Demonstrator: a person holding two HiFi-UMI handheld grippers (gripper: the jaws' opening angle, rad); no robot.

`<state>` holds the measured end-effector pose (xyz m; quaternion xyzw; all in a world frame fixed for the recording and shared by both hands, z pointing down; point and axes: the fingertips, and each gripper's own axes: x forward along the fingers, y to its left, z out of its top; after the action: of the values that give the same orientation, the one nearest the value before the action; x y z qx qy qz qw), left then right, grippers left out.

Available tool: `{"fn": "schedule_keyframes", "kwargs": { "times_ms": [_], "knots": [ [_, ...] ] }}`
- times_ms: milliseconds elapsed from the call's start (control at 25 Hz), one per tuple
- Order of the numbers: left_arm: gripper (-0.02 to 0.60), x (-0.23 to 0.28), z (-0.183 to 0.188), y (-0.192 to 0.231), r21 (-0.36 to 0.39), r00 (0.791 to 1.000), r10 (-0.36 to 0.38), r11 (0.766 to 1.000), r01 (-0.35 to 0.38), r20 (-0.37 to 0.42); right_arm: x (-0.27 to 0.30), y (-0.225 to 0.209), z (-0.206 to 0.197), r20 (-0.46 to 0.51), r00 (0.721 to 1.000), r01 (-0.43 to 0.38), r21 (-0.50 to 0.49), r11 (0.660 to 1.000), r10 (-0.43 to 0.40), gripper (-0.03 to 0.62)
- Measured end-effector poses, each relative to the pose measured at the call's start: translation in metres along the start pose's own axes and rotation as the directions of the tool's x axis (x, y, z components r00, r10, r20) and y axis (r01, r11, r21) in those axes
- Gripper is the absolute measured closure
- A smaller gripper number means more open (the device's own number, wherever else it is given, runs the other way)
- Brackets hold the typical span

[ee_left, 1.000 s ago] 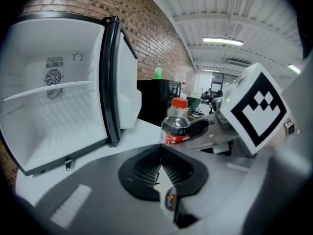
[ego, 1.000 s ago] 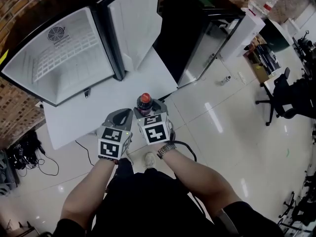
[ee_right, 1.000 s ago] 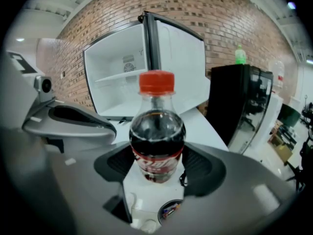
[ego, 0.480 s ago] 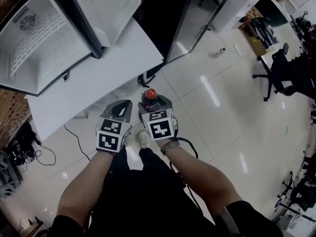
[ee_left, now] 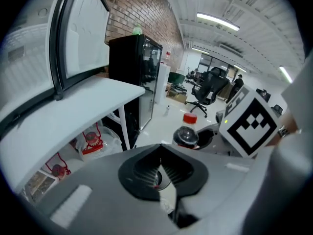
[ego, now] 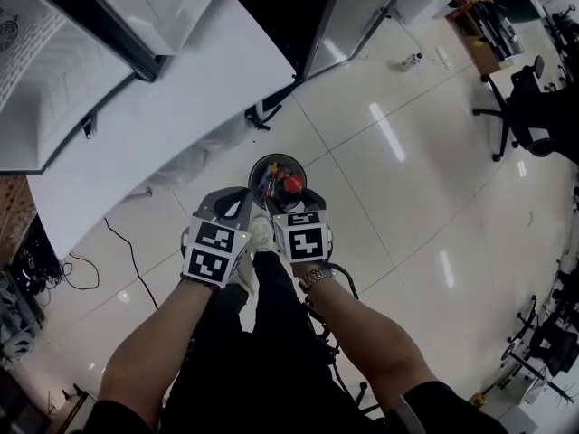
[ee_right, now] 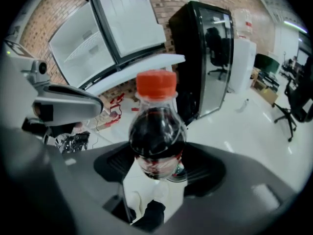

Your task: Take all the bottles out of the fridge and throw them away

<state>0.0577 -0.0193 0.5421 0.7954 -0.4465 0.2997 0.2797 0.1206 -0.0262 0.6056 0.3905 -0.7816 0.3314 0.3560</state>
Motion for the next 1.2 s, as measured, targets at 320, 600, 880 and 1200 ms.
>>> {"fn": "schedule_keyframes", "kwargs": {
  "times_ms": [320,600,880,1200],
  "knots": [
    [0.578,0.062,-0.057,-0.008,-0.043,0.992,-0.095,0.995,0.092,-0.086,0.064,-0.02,-0.079,-0.128,0.992,0.016,0.113,0.994,-0.002,0.292],
    [0.578,0.113,-0.109,-0.001,-0.065,0.984,-0.13,0.99,0.122,-0.125,0.123,-0.045,-0.124,-0.179,0.984,0.051,0.191,0.98,-0.016,0.292],
    [0.578,0.141,-0.146,0.002,-0.083,0.976,-0.146,0.987,0.134,-0.162,0.171,-0.061,-0.16,-0.22,0.975,0.072,0.227,0.971,-0.021,0.292],
    [0.578,0.151,-0.159,0.012,-0.11,0.972,-0.145,0.986,0.126,-0.186,0.194,-0.075,-0.171,-0.249,0.968,0.104,0.278,0.955,-0.033,0.287]
  ]
}}
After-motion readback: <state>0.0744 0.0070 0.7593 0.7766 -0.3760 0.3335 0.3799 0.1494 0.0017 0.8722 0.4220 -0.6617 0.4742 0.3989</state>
